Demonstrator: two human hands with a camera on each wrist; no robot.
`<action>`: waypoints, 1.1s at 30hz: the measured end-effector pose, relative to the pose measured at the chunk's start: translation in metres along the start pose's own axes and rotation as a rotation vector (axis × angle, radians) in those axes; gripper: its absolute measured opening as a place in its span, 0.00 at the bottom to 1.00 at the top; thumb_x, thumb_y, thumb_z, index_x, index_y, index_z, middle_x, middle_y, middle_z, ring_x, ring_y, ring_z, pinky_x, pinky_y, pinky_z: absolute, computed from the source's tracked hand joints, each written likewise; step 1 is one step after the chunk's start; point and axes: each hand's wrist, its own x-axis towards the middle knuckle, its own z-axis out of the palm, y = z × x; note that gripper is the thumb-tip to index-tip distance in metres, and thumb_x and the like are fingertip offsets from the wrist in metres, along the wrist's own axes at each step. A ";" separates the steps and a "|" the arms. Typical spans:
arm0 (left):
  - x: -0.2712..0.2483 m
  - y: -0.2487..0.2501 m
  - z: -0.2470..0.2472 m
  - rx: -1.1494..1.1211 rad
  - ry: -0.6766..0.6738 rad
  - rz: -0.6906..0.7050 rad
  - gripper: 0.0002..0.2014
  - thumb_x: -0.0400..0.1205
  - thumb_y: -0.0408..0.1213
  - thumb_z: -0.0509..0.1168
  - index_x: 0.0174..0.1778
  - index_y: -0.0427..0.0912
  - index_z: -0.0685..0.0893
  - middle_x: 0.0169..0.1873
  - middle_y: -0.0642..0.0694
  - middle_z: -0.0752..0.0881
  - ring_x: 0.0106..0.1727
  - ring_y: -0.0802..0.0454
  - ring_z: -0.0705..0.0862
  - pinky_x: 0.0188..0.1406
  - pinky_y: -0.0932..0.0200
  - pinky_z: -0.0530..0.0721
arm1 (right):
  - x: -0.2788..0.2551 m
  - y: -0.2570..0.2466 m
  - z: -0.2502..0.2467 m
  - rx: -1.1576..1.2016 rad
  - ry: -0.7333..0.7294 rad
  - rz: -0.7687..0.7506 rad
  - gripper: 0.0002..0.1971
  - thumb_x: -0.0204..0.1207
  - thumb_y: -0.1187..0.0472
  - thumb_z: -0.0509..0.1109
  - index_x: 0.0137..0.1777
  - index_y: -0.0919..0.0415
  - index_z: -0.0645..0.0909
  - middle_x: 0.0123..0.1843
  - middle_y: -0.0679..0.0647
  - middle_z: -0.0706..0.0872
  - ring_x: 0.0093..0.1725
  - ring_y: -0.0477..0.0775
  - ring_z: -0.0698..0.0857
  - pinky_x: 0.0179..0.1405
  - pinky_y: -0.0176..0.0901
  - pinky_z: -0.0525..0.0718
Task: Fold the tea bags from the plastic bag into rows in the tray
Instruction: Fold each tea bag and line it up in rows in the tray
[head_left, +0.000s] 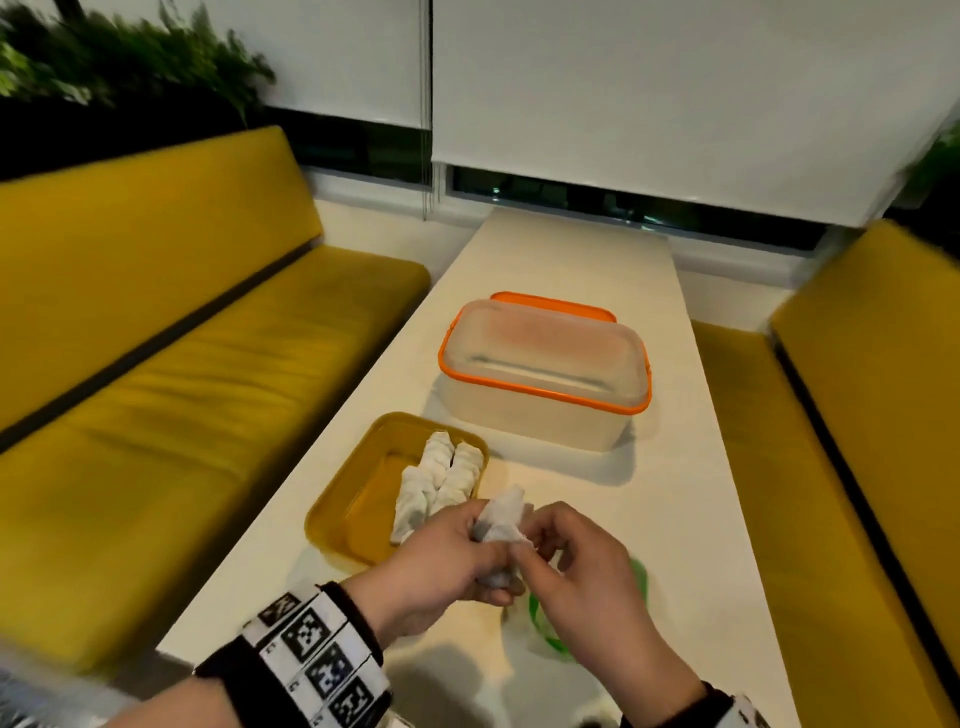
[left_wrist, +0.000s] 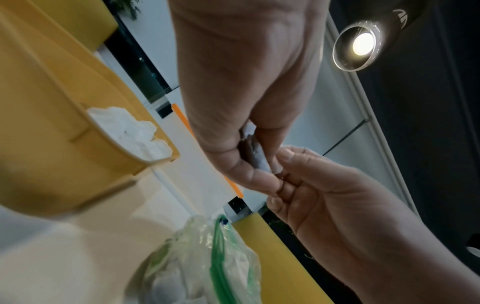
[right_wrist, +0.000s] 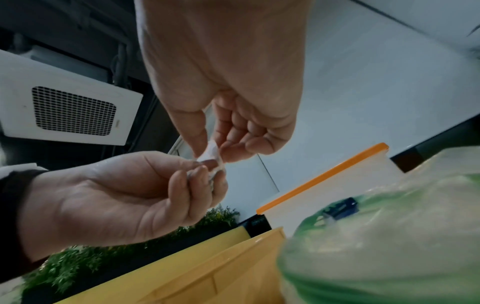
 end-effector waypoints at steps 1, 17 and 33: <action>-0.003 -0.002 -0.004 0.004 -0.002 -0.002 0.10 0.79 0.28 0.67 0.55 0.41 0.82 0.36 0.47 0.88 0.34 0.52 0.86 0.32 0.62 0.85 | 0.000 -0.003 0.003 0.000 -0.042 -0.006 0.07 0.70 0.60 0.75 0.39 0.47 0.81 0.35 0.44 0.85 0.43 0.40 0.81 0.36 0.27 0.74; -0.038 -0.018 -0.148 -0.421 0.220 0.033 0.04 0.82 0.29 0.61 0.51 0.36 0.79 0.35 0.38 0.85 0.32 0.49 0.87 0.29 0.61 0.87 | 0.064 -0.051 0.061 -0.141 -0.151 0.036 0.11 0.75 0.63 0.72 0.36 0.46 0.79 0.31 0.45 0.83 0.35 0.44 0.80 0.33 0.30 0.74; -0.051 -0.039 -0.168 -0.517 0.246 0.013 0.03 0.82 0.28 0.61 0.49 0.34 0.79 0.33 0.38 0.85 0.30 0.51 0.87 0.30 0.62 0.89 | 0.123 -0.017 0.142 -0.826 -0.519 0.108 0.10 0.77 0.61 0.65 0.43 0.42 0.73 0.69 0.69 0.76 0.69 0.74 0.72 0.51 0.47 0.63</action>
